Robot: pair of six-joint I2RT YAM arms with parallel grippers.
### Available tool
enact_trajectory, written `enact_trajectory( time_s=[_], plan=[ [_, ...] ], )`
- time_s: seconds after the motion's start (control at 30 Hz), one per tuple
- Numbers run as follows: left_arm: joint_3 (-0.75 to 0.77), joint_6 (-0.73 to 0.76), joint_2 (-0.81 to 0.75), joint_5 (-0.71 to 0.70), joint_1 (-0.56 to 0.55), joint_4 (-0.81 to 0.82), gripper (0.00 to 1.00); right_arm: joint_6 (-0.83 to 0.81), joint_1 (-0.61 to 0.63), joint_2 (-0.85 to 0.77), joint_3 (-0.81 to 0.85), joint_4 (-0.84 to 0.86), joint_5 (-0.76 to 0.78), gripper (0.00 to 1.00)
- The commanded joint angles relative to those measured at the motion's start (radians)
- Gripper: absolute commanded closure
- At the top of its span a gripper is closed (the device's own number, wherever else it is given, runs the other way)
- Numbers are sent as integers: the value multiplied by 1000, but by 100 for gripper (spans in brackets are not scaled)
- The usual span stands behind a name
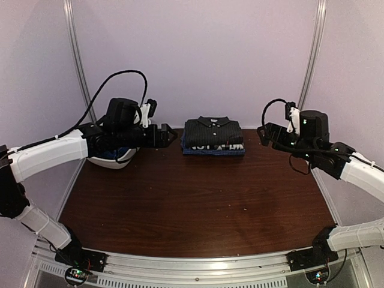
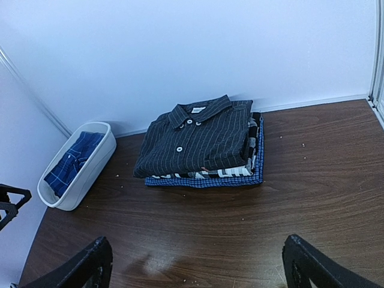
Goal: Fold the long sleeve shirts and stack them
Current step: Reset both arms
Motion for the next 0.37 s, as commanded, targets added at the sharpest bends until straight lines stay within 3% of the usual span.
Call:
enact_trajectory(
  time_s=[0.0, 0.33],
  plan=[
    [-5, -3, -33, -11, 7, 47, 2, -6, -6, -16, -5, 21, 24, 0],
    [-4, 3, -35, -12, 6, 44, 2, -3, -6, -7, -5, 22, 19, 0]
  ],
)
